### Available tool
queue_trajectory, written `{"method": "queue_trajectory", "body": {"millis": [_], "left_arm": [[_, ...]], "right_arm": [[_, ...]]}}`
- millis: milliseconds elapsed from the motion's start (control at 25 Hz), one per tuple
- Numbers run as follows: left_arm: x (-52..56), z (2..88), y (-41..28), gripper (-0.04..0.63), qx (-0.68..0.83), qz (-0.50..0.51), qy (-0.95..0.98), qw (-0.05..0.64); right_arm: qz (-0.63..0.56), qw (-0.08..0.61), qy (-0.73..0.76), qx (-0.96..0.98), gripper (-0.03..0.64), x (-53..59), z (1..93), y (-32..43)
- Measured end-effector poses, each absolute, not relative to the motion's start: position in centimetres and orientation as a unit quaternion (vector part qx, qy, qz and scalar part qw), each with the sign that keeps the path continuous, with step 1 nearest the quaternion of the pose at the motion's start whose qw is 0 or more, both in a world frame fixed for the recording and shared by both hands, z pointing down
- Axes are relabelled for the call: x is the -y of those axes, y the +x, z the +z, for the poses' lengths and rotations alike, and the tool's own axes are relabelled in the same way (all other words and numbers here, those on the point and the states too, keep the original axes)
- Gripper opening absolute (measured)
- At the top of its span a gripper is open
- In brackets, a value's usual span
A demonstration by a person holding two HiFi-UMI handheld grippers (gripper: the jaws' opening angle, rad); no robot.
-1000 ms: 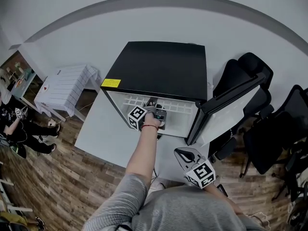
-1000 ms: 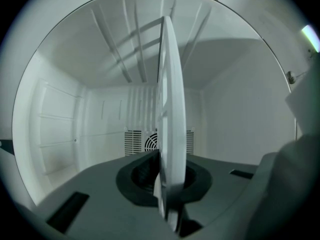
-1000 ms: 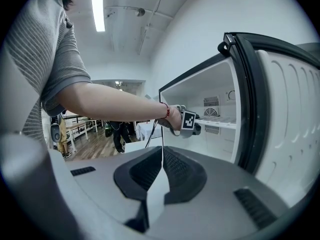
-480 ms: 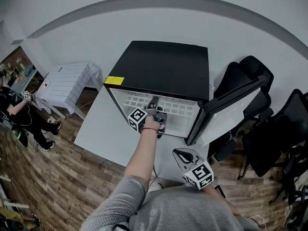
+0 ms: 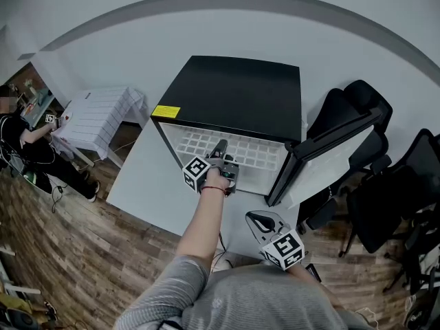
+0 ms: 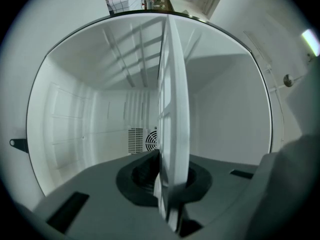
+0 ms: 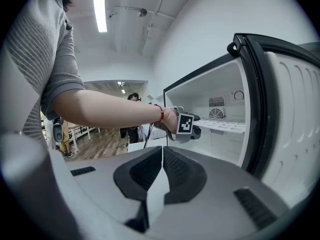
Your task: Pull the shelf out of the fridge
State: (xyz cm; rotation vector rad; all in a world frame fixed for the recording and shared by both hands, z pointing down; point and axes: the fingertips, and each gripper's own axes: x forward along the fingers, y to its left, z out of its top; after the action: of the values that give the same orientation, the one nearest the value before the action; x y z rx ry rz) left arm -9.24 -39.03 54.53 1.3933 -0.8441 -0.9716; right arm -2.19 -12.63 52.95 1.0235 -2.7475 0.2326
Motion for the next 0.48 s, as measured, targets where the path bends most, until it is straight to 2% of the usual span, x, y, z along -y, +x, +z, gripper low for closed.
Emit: {"method": "queue_trajectory", "body": {"millis": [480], "left_arm": [[37.3, 54.5, -9.7, 0.037, 0.359, -0.417, 0.596, 0.585]], "right_arm": [[0.081, 0.108, 0.332, 0.933, 0.014, 12.1, 52.9, -3.2]]}}
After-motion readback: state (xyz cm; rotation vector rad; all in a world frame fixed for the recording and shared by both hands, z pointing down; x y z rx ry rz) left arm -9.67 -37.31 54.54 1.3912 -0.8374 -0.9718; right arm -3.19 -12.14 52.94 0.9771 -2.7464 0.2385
